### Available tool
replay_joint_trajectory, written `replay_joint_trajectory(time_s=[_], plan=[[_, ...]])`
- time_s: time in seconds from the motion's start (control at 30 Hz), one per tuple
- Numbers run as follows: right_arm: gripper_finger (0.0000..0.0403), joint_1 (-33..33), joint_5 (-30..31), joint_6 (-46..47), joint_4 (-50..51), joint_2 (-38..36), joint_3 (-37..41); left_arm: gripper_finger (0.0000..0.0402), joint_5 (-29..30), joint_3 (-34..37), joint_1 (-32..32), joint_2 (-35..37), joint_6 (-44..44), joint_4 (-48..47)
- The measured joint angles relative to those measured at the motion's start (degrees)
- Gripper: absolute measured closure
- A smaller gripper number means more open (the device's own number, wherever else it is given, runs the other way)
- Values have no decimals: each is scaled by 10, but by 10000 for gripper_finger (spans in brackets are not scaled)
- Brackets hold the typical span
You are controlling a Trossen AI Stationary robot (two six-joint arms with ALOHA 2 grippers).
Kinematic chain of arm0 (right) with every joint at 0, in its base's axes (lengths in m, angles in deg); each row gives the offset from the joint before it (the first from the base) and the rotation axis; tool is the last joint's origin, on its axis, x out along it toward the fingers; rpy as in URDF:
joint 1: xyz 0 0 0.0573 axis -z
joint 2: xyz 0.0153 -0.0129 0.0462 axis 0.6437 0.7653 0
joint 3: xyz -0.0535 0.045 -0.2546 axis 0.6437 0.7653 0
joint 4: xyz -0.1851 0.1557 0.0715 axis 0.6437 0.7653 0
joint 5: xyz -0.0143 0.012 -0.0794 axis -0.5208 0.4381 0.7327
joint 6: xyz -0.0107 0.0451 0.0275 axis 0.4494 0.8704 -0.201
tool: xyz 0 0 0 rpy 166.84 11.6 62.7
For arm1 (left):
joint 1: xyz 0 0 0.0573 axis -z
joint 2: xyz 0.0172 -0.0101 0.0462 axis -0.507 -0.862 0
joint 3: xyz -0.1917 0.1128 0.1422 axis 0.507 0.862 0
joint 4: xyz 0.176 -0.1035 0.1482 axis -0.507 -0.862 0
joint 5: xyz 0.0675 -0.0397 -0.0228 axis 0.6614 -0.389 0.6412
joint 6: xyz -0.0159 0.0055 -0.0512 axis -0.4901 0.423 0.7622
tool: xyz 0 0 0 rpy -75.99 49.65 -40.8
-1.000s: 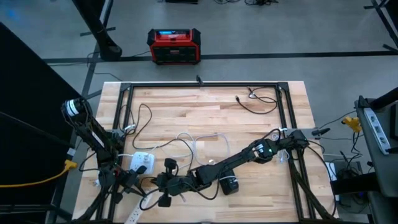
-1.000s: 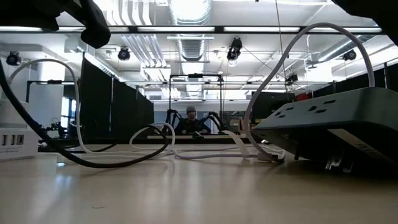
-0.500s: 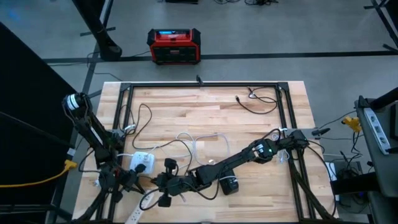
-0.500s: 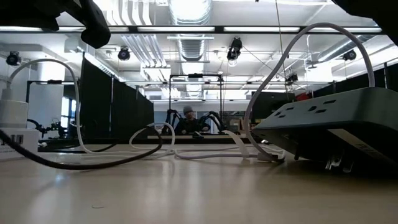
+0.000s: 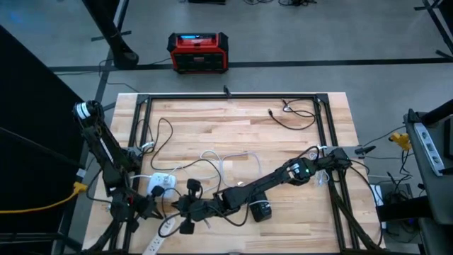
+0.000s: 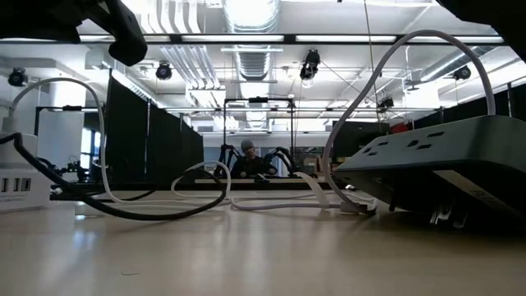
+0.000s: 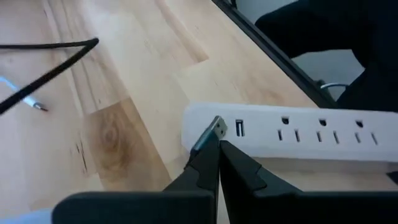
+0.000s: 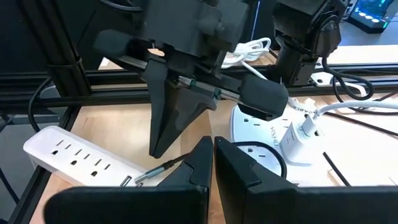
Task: Insert USB
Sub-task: Insert the middle left black charger cable into the bottom white outlet extension
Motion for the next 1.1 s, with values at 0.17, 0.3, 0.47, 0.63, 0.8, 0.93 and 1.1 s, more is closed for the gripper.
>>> replay_joint_trajectory(time_s=[0.17,0.3,0.47,0.63,0.8,0.93,1.1], plan=[[401,0,0,0,4,0,0,400,-66,0,0,5,62,-24],[401,0,0,0,5,0,0,401,-119,0,0,13,146,-43],[401,0,0,-5,5,0,0,389,-111,4,-7,17,218,-56],[401,0,-1,-10,5,0,0,329,-104,15,-22,20,250,-49],[401,-2,-1,-5,17,0,1,243,-105,16,-33,21,257,-44],[401,-4,-1,-3,19,0,1,183,-106,16,-47,19,293,-43],[401,-4,-1,-3,19,0,2,145,-106,16,-57,20,315,-43]])
